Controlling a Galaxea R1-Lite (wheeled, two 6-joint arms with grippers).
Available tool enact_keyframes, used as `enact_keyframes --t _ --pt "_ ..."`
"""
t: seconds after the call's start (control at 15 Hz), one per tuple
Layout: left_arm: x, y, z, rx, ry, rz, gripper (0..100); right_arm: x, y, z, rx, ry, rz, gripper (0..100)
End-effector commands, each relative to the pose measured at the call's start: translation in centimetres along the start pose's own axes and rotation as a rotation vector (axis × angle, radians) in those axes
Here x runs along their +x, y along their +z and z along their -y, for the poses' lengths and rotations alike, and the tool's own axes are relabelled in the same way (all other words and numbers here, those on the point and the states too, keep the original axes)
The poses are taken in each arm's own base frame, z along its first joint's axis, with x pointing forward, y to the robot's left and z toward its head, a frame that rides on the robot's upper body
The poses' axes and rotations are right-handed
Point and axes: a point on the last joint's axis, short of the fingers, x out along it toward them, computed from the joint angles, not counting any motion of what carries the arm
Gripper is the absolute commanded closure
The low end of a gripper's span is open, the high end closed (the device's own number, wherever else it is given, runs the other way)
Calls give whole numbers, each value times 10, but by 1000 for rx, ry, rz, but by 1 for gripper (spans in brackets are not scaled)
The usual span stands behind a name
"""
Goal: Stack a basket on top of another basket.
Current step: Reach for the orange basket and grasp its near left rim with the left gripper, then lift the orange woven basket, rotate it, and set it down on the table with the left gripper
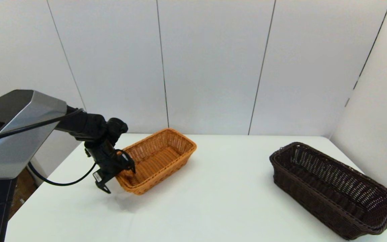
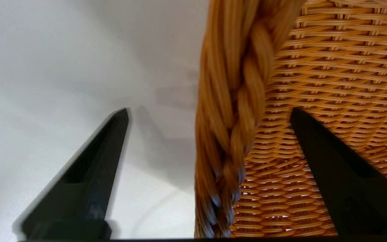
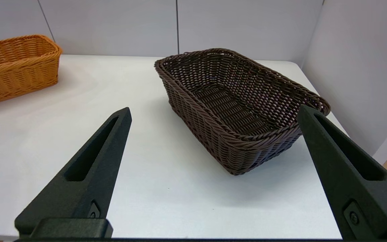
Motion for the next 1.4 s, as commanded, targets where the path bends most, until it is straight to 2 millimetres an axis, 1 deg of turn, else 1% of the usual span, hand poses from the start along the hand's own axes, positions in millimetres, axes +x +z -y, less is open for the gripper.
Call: enact_keyframes --t 0.07,0.8,0.93,1.07,1.13,1.4 --pt "3 0 1 -2 6 0 100 0 0 0 0 0 -2 0" --pt "0 1 3 0 -3 3 100 0 0 0 0 0 -2 0" --pt "-10 -1 2 9 -23 -2 100 0 0 0 0 0 -2 0" --pt "-24 -4 2 70 -82 -35 100 0 0 0 0 0 -2 0" --pt "-35 -6 1 98 -121 -51 100 0 0 0 0 0 -2 0" --pt "-67 -17 -2 220 -273 -134 100 0 0 0 0 0 -2 0"
